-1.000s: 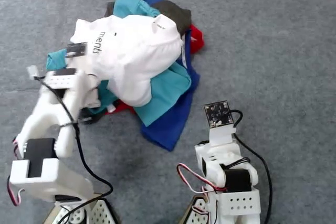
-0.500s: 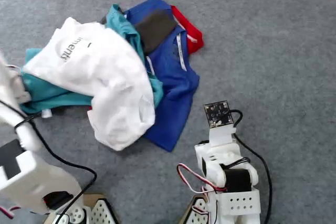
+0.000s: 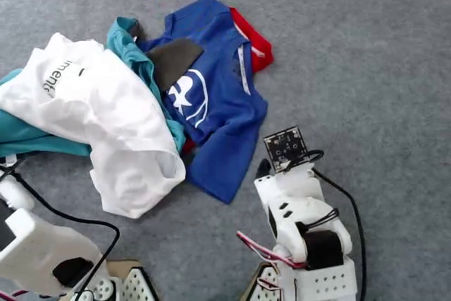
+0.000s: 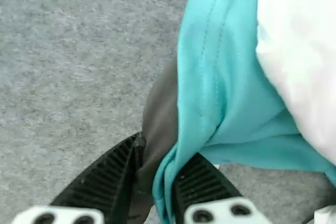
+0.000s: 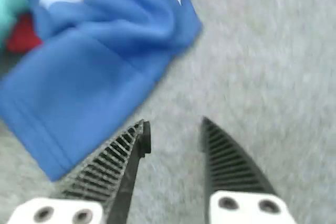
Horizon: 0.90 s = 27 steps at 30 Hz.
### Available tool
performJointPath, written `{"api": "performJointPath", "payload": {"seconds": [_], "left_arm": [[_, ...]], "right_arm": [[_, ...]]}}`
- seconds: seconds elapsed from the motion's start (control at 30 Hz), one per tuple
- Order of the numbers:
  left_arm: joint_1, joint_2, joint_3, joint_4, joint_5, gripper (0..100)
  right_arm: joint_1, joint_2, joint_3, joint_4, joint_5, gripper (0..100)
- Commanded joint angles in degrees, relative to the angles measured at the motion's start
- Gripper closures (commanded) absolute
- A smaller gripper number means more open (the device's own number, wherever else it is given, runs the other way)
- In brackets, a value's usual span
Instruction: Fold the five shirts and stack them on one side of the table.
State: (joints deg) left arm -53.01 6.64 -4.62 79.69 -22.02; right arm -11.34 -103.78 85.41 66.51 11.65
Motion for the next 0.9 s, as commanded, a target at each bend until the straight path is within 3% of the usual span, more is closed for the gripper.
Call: {"api": "performJointPath", "payload": {"seconds": [0.0,0.17,0.43,0.67,0.87], "left_arm": [[-0.3,-0.6,4.9,-2.2,-1.4,97],[0.4,-0.7,17.6,-11.0,-1.4,97],[1.7,-0.1,28.9,-22.5,-1.1,97],[3.7,-0.1,31.1,-23.3,-1.0,97],[3.9,-0.1,31.2,-23.3,-1.0,97]], "right_arm": [[-5.7,5.1,-7.6,-2.0,0.2,80.7],[-12.0,31.8,-23.6,-8.2,0.1,80.7],[-24.4,77.8,-54.6,-8.5,-3.7,80.5],[-33.6,98.6,-70.5,-8.7,-3.7,80.4],[-36.2,111.3,-74.8,-13.7,-3.7,80.4]]}}
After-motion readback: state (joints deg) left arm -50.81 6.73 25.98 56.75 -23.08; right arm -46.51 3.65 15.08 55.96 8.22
